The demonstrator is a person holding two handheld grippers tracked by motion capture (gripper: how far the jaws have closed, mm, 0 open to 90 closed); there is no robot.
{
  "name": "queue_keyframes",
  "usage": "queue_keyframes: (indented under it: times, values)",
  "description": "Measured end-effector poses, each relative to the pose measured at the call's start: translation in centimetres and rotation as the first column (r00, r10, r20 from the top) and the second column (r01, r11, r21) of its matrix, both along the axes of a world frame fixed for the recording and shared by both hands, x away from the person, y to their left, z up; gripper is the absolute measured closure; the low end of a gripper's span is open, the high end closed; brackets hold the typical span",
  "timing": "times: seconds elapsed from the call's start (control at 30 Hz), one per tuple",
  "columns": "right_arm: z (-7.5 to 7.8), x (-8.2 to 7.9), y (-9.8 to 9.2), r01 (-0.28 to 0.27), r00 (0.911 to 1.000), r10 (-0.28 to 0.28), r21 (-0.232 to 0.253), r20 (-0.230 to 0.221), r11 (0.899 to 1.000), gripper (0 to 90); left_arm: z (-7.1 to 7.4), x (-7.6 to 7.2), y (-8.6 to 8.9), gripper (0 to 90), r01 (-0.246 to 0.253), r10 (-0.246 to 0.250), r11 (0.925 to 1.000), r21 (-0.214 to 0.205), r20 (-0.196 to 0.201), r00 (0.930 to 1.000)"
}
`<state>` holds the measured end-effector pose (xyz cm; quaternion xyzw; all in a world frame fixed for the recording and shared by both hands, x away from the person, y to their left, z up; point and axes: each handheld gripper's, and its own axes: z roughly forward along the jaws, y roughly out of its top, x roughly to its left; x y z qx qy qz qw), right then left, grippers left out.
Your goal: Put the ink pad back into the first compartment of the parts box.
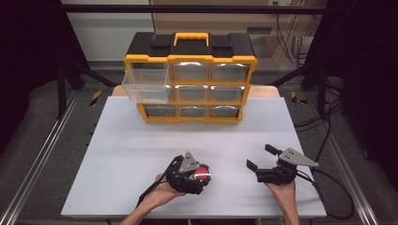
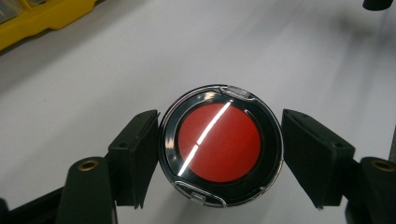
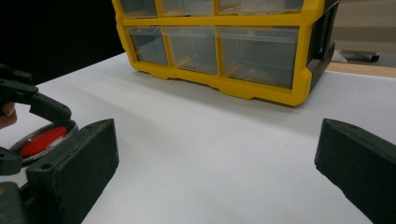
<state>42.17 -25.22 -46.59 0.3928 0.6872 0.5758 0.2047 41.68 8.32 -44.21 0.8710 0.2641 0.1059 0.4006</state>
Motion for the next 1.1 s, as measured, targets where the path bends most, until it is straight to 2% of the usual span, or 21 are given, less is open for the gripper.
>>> queue_keyframes:
  times: [0.8, 1.1]
  values:
    - [0.0, 0.0, 0.0, 0.002, 1.0000, -0.002, 0.000, 0.001, 1.000, 0.5, 2.4, 0.6, 2.5, 29.2, -0.050, 0.052, 0.9981, -0.034, 0.032, 0.9982]
    - [-0.1, 0.1, 0.0, 0.002, 1.0000, -0.002, -0.004, 0.000, 1.000, 0.5, 3.6, 0.9, 3.7, 29.3, -0.074, 0.077, 0.9954, -0.061, 0.048, 0.9959]
